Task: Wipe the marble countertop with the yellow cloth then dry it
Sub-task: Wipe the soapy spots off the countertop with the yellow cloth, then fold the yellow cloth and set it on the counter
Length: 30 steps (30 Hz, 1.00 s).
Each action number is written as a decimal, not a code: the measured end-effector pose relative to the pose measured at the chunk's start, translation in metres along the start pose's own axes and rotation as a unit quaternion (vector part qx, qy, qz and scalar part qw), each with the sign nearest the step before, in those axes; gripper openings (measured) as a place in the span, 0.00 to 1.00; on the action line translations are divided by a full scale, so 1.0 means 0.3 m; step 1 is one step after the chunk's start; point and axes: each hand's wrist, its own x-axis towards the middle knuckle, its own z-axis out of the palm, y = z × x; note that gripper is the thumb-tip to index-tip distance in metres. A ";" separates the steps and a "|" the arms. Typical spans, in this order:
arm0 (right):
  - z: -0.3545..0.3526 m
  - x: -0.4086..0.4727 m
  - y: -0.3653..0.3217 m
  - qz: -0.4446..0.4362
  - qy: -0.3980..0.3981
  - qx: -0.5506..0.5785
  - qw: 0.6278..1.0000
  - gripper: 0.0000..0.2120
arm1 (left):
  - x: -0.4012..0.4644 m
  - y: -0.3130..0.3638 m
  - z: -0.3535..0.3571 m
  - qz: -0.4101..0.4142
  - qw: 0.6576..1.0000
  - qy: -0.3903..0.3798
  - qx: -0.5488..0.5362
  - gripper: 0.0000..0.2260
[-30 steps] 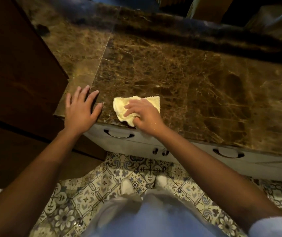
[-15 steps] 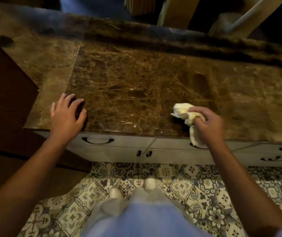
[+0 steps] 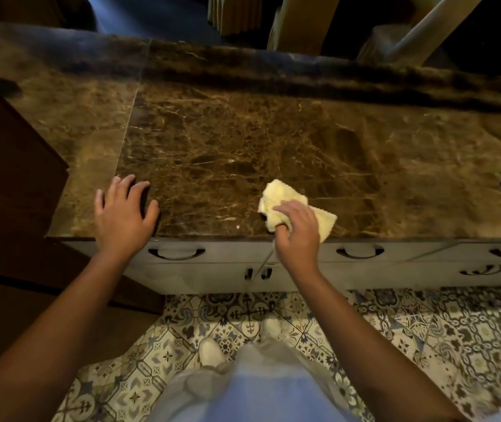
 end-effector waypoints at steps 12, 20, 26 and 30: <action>-0.164 -0.059 -0.261 -0.089 -0.073 0.220 0.969 0.18 | -0.169 0.361 -0.204 -0.088 0.871 -0.214 -0.432 0.34; -0.439 -0.135 -0.170 -0.140 -0.050 0.195 0.970 0.29 | -0.258 0.811 -0.232 -0.091 0.629 -0.322 -0.702 0.27; -0.689 -0.165 0.065 -0.074 -0.050 0.274 0.958 0.37 | -0.334 1.149 -0.188 -0.128 0.574 -0.303 -0.750 0.24; -0.877 -0.166 0.240 0.110 0.027 0.325 0.939 0.31 | -0.352 1.315 -0.164 -0.089 0.585 -0.322 -0.739 0.21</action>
